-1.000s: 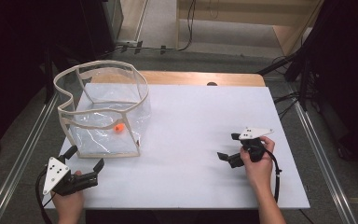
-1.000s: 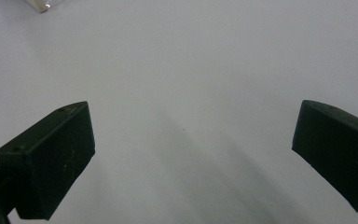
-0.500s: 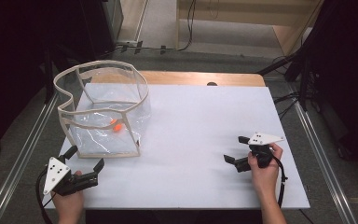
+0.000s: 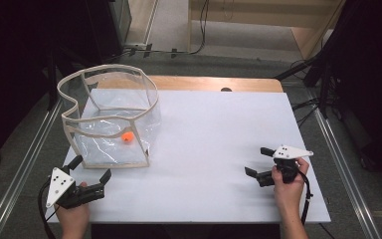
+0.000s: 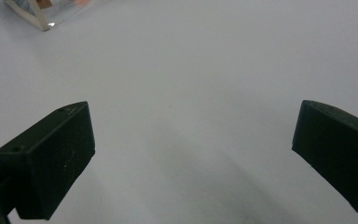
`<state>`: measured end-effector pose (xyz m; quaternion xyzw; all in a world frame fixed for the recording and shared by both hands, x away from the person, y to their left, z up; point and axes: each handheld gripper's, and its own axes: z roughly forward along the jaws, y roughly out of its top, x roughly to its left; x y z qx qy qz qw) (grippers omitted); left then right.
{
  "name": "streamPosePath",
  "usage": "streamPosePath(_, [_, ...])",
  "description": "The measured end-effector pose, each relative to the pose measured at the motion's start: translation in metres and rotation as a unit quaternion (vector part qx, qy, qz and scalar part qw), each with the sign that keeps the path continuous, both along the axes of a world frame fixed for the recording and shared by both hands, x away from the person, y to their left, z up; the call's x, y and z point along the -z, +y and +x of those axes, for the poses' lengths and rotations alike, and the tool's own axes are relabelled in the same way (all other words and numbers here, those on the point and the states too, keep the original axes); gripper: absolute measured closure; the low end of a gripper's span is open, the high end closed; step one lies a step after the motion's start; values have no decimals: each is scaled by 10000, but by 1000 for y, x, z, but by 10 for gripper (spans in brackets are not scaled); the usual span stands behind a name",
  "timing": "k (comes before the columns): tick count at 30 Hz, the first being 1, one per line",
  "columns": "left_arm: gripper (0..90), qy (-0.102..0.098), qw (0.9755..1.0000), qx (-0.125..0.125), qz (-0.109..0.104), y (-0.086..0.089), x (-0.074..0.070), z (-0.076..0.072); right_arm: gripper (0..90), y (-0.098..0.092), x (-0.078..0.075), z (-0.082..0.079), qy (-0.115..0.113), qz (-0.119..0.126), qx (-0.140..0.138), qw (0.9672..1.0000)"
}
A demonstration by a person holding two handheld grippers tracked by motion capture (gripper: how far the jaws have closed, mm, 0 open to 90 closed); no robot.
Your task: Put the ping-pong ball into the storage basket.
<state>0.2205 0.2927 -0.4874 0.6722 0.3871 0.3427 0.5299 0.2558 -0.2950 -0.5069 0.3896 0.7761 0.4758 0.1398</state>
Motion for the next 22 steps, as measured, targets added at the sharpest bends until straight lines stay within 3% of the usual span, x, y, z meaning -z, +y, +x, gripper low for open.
streamPosePath(22, [1, -5, 10000, -14, -77, 2, 0, 1, 0, -29, 1, -16, -146, 290, 406, 9986])
